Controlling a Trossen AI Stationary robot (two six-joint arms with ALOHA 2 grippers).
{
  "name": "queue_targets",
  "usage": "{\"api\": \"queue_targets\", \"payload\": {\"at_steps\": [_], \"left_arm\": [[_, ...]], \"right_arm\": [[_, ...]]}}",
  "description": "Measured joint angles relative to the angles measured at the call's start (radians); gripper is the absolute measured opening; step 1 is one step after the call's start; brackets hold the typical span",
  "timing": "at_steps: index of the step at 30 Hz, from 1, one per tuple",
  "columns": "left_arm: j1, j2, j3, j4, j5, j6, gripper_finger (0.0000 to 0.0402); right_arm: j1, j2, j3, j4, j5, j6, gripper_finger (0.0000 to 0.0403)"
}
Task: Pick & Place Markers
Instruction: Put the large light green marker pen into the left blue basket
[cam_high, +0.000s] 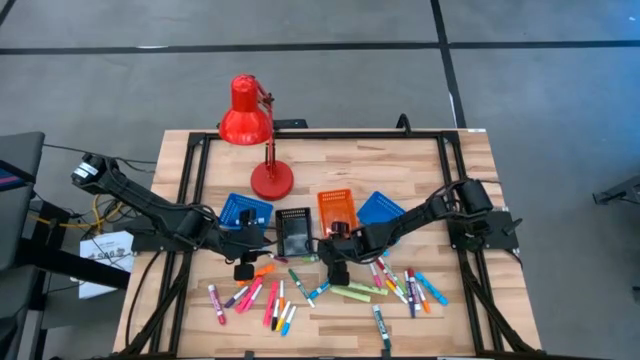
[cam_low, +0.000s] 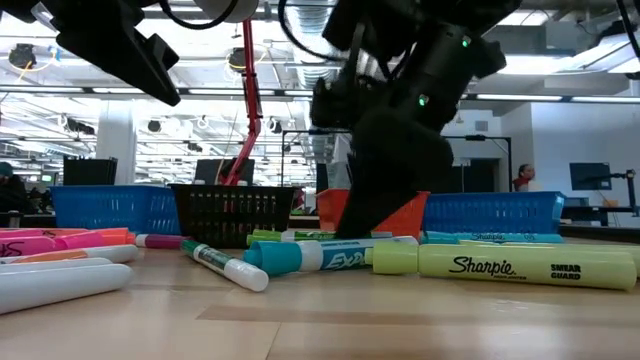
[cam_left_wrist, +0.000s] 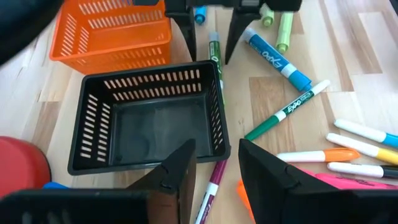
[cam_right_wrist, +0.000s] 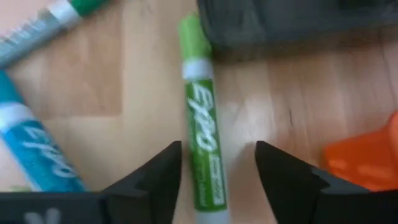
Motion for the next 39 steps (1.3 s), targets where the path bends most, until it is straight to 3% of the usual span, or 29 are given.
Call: {"api": "queue_targets", "payload": {"at_steps": [9, 15, 18, 23, 26, 28, 32, 36, 39], "left_arm": [[0.0, 0.0, 0.0, 0.017, 0.0, 0.0, 0.0117], [0.0, 0.0, 0.0, 0.041, 0.0, 0.0, 0.0117], [0.0, 0.0, 0.0, 0.057, 0.0, 0.0, 0.0117], [0.0, 0.0, 0.0, 0.073, 0.0, 0.003, 0.0117], [0.0, 0.0, 0.0, 0.078, 0.0, 0.003, 0.0117], [0.0, 0.0, 0.0, 0.081, 0.0, 0.003, 0.0117], [0.0, 0.0, 0.0, 0.141, 0.0, 0.04, 0.0117], [0.0, 0.0, 0.0, 0.236, -0.021, 0.079, 0.0117], [0.0, 0.0, 0.0, 0.253, -0.049, 0.082, 0.0117]], "right_arm": [[0.008, -0.004, 0.001, -0.001, -0.028, -0.001, 0.0046], [0.027, -0.099, 0.083, -0.116, -0.027, -0.001, 0.0047], [0.037, -0.151, 0.103, -0.176, -0.013, -0.001, 0.0068], [0.059, -0.273, 0.111, -0.176, 0.165, -0.118, 0.0088], [0.056, -0.305, 0.108, -0.142, 0.29, -0.21, 0.0071], [0.034, -0.31, 0.108, -0.086, 0.311, -0.262, 0.0056], [-0.04, -0.251, 0.107, 0.101, 0.125, -0.36, 0.005], [-0.097, -0.191, 0.106, 0.287, -0.104, -0.384, 0.0077], [-0.12, -0.168, 0.107, 0.322, -0.208, -0.37, 0.0086]]}}
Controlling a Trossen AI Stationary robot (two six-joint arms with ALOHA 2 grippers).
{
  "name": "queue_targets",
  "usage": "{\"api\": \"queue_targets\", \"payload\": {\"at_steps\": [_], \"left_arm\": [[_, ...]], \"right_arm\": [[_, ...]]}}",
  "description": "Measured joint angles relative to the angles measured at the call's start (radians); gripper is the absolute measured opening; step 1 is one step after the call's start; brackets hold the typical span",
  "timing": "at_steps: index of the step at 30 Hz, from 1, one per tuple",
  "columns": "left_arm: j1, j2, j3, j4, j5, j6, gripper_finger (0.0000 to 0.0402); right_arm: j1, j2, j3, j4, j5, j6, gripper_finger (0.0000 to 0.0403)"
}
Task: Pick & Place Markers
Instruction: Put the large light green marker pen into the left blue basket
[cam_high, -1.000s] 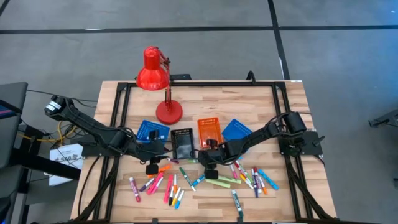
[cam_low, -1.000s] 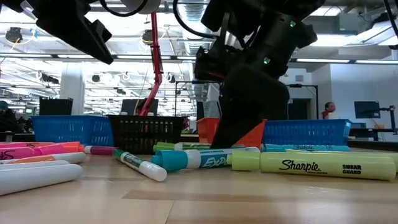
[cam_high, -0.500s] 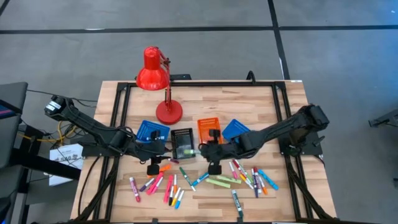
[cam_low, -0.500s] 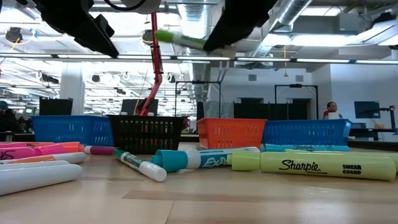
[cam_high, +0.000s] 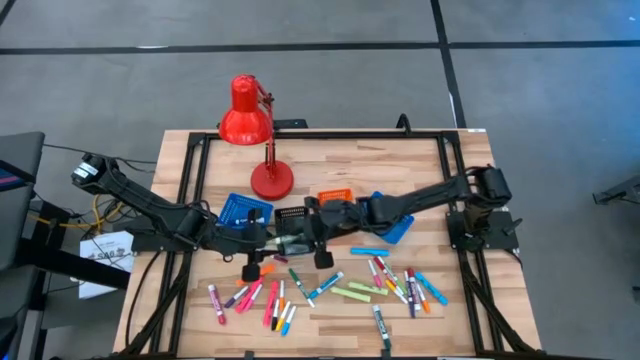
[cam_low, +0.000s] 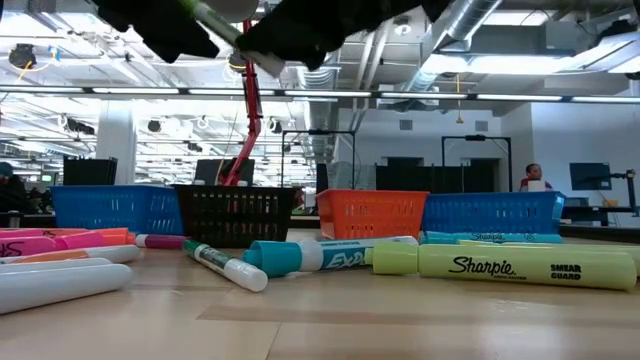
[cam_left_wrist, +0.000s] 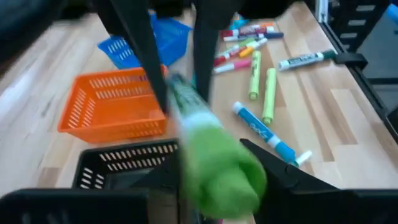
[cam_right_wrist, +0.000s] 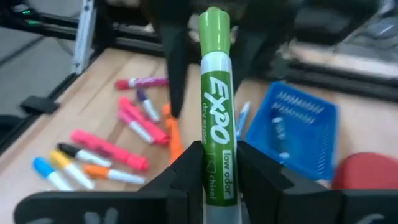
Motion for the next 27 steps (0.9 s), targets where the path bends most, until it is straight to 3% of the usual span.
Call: {"api": "queue_targets", "payload": {"at_steps": [7, 11, 27], "left_arm": [[-0.001, 0.0, -0.019, 0.003, -0.045, 0.0, 0.0117], [0.0, 0.0, -0.021, 0.01, -0.099, 0.0, 0.0117], [-0.005, 0.0, -0.021, 0.059, -0.108, 0.001, 0.0117]], "right_arm": [[-0.016, -0.005, -0.001, -0.006, -0.024, 0.01, 0.0056], [-0.015, -0.005, -0.001, -0.015, -0.026, 0.01, 0.0065], [-0.022, 0.0, -0.001, -0.025, -0.027, 0.01, 0.0068]]}}
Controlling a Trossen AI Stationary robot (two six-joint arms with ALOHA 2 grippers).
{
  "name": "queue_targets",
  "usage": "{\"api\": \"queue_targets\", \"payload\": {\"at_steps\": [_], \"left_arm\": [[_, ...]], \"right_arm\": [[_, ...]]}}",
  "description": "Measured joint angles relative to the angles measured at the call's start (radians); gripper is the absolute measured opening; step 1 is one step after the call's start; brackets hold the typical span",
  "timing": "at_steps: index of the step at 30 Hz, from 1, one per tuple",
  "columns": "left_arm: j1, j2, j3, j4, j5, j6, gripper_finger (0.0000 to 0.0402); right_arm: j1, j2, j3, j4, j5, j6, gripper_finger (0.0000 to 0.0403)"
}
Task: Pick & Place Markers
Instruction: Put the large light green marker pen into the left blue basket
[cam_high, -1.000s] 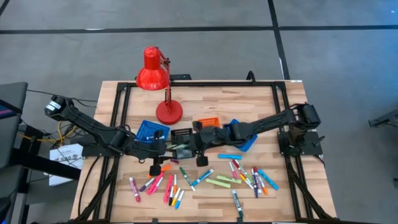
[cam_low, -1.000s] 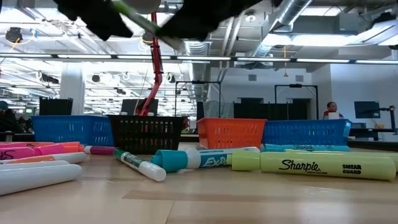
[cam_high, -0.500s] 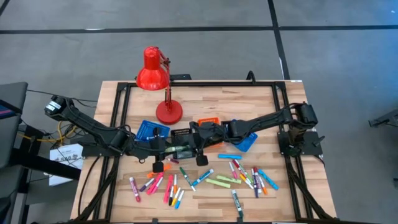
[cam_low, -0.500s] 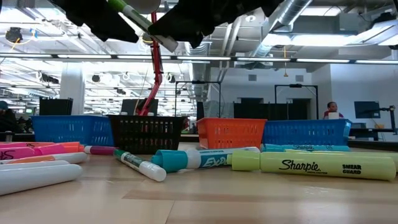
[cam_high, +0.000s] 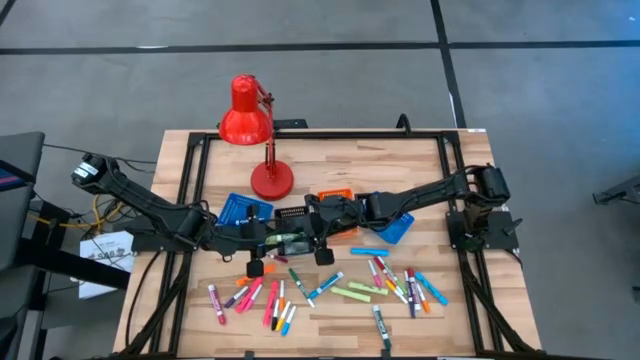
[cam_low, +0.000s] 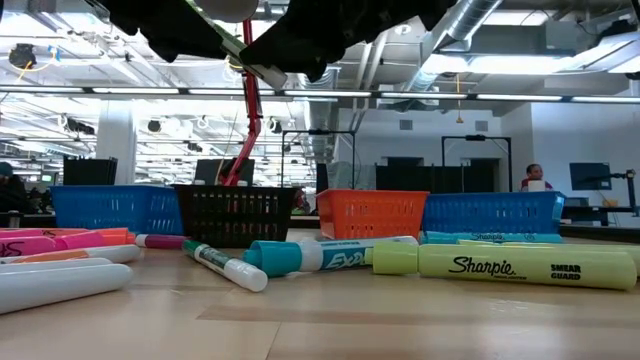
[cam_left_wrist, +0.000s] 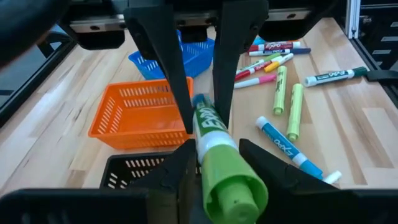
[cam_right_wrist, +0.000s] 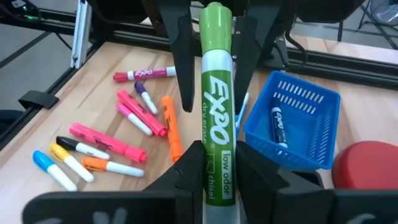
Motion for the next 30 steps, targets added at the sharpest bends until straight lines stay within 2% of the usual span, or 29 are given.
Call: {"api": "queue_targets", "payload": {"at_steps": [14, 22, 30], "left_arm": [[0.0, 0.0, 0.0, 0.036, 0.0, 0.0, 0.0116], [0.0, 0.0, 0.0, 0.039, -0.02, 0.0, 0.0066], [0.0, 0.0, 0.0, 0.044, -0.029, -0.006, 0.008]], "right_arm": [[0.0, 0.001, 0.0, 0.017, 0.0, 0.0, 0.0068], [0.0, 0.001, 0.0, 0.019, 0.002, 0.006, 0.0073], [0.001, 0.001, 0.0, 0.017, 0.041, 0.014, 0.0081]]}}
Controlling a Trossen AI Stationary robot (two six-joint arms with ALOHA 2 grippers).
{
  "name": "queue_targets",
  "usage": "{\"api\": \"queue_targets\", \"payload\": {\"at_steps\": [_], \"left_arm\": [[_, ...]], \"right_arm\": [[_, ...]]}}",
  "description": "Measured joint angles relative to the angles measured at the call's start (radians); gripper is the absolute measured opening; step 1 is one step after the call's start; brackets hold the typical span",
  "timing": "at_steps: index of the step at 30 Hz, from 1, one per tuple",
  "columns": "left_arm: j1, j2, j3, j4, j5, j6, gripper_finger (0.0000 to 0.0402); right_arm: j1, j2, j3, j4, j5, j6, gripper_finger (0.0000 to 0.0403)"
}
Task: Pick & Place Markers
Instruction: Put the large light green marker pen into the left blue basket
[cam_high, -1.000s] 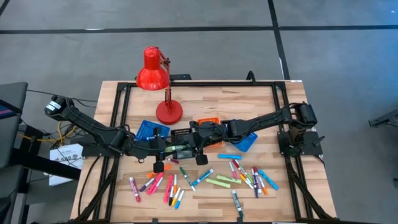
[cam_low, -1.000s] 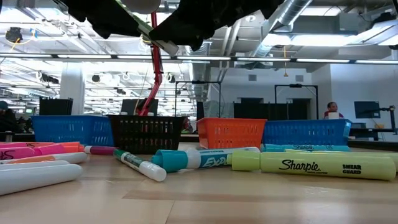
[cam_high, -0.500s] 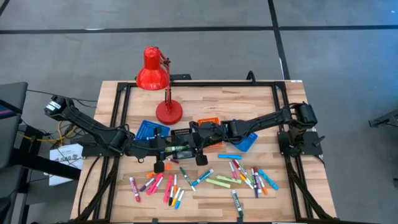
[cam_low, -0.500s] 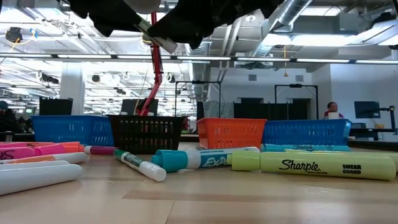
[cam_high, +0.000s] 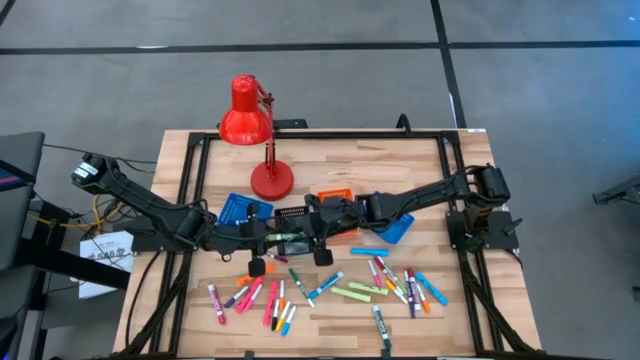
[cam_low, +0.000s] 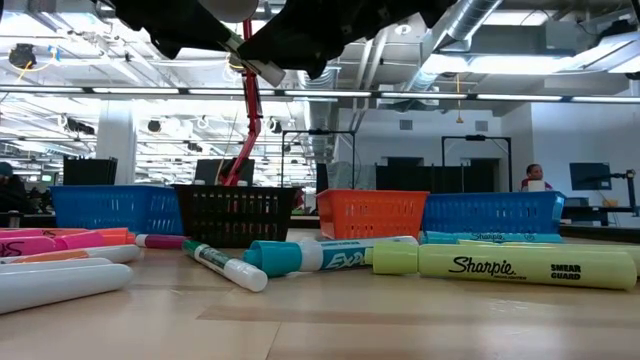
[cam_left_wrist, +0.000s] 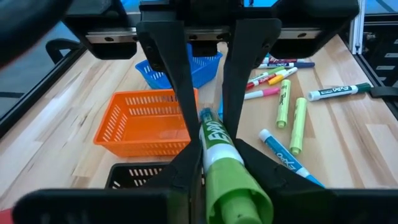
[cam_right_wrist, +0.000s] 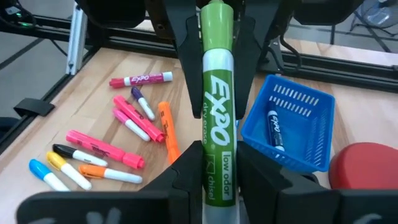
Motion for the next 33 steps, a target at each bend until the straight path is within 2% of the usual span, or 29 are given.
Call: {"api": "queue_targets", "payload": {"at_steps": [4, 8, 16, 22, 33], "left_arm": [[0.0, 0.0, 0.0, 0.002, -0.002, -0.008, 0.0067], [0.0, 0.001, 0.0, -0.013, -0.009, -0.053, 0.0069], [0.003, 0.0, 0.002, -0.203, -0.08, -0.235, 0.0071], [0.06, -0.019, 0.002, -0.423, -0.094, -0.453, 0.0076], [0.083, -0.211, -0.013, -0.849, -0.087, -0.853, 0.0076]], "right_arm": [[0.001, 0.0, 0.0, -0.003, 0.019, 0.001, 0.0111], [0.0, 0.0, 0.001, -0.043, 0.062, 0.012, 0.0159], [-0.001, 0.0, 0.001, -0.174, 0.22, 0.025, 0.0247], [-0.001, 0.0, 0.001, -0.192, 0.229, 0.072, 0.0255], [0.0, 0.0, 0.001, -0.196, 0.225, 0.075, 0.0255]]}}
